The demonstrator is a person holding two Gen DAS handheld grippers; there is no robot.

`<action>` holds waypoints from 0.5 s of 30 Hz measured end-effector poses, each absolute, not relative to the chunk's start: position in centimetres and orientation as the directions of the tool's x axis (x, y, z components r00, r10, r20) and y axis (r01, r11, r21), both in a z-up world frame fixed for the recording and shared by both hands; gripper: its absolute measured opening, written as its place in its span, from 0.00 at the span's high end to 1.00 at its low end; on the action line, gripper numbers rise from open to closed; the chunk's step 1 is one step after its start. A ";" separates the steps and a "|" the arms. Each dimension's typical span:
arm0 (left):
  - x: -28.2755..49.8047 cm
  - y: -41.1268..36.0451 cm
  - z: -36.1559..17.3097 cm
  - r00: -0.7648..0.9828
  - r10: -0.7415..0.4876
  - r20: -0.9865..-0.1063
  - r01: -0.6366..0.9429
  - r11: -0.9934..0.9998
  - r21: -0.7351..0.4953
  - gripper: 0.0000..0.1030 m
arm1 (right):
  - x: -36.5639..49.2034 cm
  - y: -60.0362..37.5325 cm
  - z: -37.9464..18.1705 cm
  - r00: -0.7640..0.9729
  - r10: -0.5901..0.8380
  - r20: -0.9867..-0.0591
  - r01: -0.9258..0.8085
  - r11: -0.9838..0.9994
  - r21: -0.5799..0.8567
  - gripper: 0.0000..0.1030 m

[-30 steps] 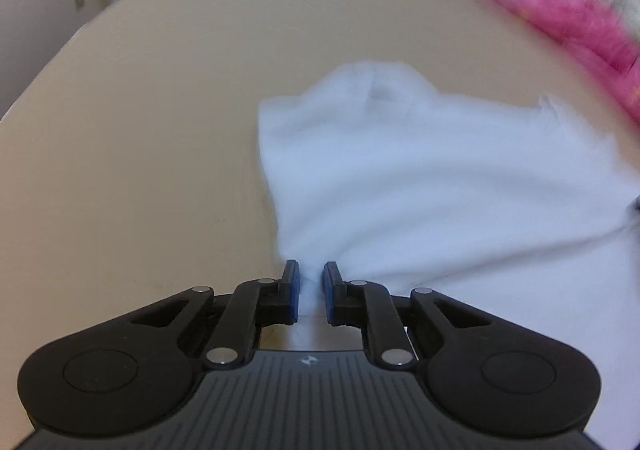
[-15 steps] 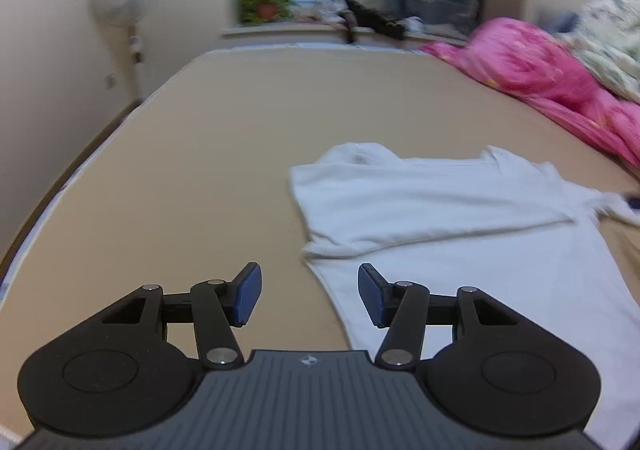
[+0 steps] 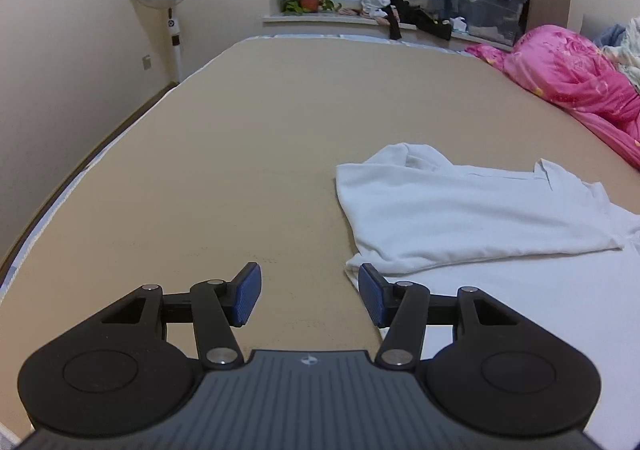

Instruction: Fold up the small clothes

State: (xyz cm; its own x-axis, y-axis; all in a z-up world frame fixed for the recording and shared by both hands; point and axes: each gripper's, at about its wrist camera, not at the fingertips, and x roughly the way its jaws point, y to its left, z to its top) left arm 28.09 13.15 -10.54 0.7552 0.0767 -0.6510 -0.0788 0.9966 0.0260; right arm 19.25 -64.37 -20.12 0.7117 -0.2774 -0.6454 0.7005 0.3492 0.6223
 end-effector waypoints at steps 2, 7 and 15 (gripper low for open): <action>27.9 13.2 -10.6 0.753 0.075 -0.654 -0.075 0.997 0.029 0.42 | 19.0 -65.3 -21.3 0.732 -0.277 -0.623 0.681 0.308 0.664 0.75; 28.1 13.0 -10.6 0.751 0.074 -0.656 -0.069 0.997 0.033 0.42 | 20.5 -66.5 -22.5 0.749 -0.309 -0.585 0.661 0.308 0.684 0.75; 27.7 13.1 -10.2 0.755 0.071 -0.652 -0.079 0.997 0.017 0.42 | 20.2 -66.6 -22.3 0.735 -0.368 -0.569 0.675 0.317 0.667 0.94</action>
